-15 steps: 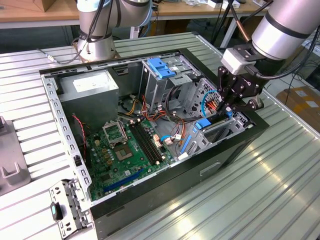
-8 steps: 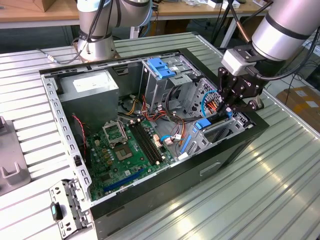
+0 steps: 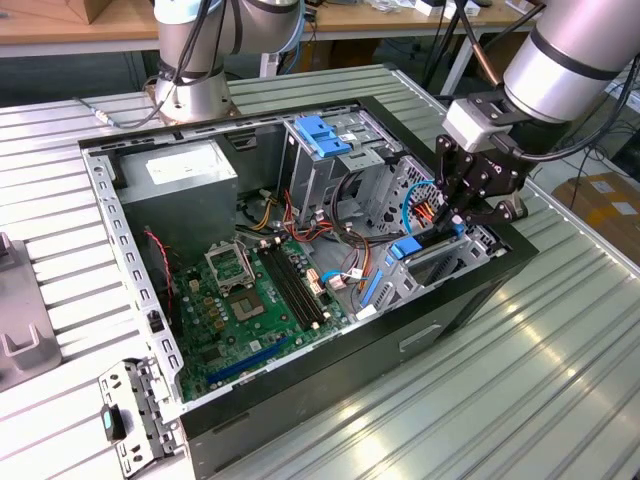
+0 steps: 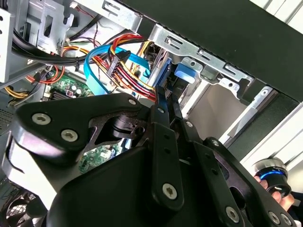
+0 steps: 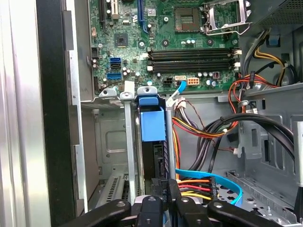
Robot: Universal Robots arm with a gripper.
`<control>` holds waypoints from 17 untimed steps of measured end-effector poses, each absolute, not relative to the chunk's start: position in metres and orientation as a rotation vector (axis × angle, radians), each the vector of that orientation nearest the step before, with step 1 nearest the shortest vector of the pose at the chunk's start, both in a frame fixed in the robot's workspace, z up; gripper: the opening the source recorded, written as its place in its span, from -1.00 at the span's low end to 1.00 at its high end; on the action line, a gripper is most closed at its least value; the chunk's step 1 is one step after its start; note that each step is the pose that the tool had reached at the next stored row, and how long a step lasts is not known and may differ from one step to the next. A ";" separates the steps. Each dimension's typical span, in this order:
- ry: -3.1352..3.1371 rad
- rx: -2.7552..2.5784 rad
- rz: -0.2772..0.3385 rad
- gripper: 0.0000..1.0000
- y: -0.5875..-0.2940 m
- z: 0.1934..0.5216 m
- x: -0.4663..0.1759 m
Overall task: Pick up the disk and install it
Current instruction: 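Insert the first disk wire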
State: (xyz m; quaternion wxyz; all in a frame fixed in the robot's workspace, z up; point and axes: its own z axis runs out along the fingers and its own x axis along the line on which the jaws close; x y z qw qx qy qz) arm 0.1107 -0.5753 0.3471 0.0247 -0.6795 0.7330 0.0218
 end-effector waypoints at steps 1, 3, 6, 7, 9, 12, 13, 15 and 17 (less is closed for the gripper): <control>2.267 -2.102 0.067 -0.66 -0.575 0.349 0.111; 2.267 -2.101 0.068 -0.66 -0.575 0.350 0.111; 2.264 -2.098 0.075 -0.66 -0.575 0.350 0.111; 2.262 -2.097 0.078 -0.66 -0.575 0.350 0.111; 2.261 -2.096 0.081 -0.66 -0.575 0.350 0.111; 2.260 -2.095 0.084 -0.66 -0.575 0.348 0.111; 2.260 -2.095 0.084 -0.66 -0.575 0.348 0.111; 2.260 -2.095 0.084 -0.66 -0.575 0.347 0.111; 2.260 -2.095 0.084 -0.66 -0.575 0.346 0.111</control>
